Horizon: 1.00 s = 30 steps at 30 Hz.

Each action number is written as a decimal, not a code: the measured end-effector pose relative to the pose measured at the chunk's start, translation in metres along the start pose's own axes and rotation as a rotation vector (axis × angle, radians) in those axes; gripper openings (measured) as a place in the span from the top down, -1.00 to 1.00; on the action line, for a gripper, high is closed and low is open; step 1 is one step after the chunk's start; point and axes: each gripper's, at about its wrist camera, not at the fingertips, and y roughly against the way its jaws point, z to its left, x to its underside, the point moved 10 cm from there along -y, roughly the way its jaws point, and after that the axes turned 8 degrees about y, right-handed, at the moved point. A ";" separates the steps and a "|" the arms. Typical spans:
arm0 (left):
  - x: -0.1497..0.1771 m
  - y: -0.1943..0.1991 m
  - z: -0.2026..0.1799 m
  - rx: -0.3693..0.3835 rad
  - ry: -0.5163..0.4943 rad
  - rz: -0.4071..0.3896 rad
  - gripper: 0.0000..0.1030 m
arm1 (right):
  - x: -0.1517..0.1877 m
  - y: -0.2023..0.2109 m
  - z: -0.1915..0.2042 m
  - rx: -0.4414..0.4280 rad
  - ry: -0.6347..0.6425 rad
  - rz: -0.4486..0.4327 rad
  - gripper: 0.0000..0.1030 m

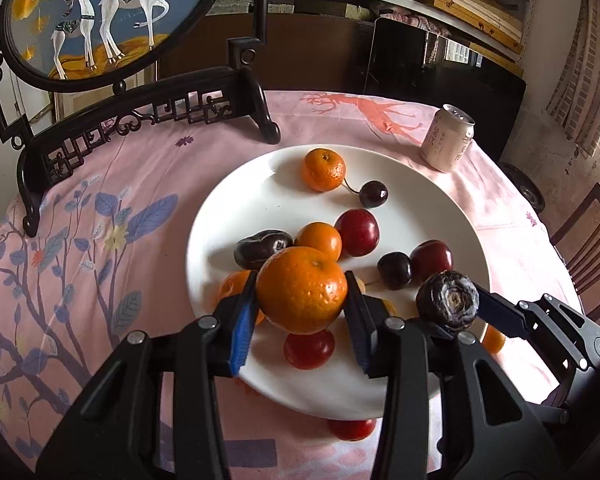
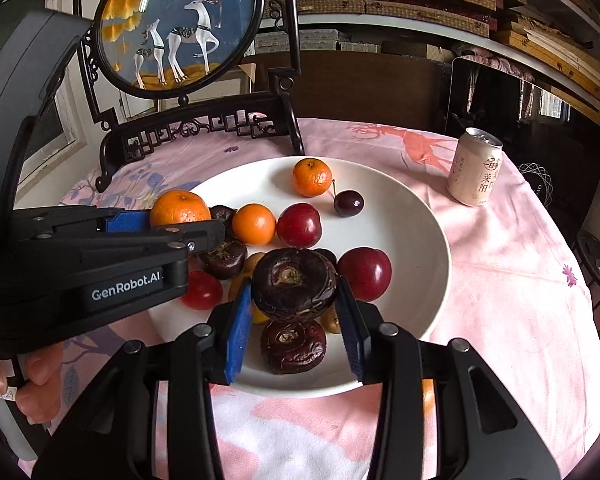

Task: Organize fruits
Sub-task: 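Lower the brown fruit and tangerine onto the white plate and open both grippers, then grasp an orange with the right gripper while the left gripper grasps a red tomato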

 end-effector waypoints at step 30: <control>0.076 0.087 -0.021 0.004 -0.031 -0.072 -0.45 | 0.075 0.109 -0.007 -0.024 -0.171 -0.021 -0.01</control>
